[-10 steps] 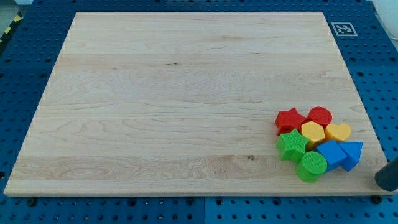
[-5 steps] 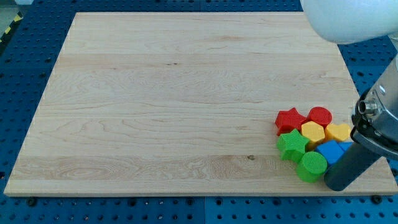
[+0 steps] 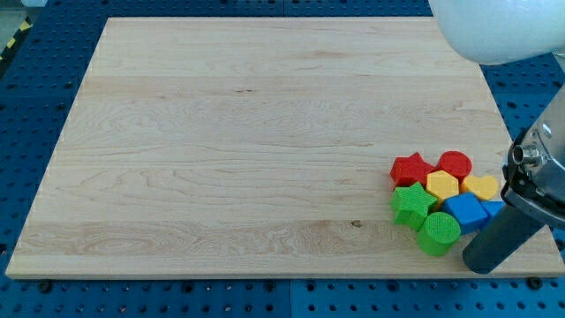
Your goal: Separate the green blocks from the groups of blocks
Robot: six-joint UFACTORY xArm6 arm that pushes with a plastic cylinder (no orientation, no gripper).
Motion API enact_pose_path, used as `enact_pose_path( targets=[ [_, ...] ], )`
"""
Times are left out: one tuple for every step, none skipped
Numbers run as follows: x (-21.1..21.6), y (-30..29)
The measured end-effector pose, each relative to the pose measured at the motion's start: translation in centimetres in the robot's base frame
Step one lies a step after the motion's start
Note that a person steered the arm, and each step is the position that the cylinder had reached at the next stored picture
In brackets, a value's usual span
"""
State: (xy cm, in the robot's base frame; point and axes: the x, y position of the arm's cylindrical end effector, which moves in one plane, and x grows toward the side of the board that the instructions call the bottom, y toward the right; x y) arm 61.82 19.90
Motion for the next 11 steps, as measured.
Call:
enact_pose_path(
  targets=[
    [0.0,-1.1],
    [-0.1,-1.9],
    [-0.7,-2.2],
    [-2.2,-2.7],
    [-3.7,-3.6],
    [-5.3,-4.7],
    [-7.5,-6.4],
    [-10.3,-8.1],
    [-12.4,-9.8],
    [-12.6,-12.4],
    [-12.7,-15.4]
  ],
)
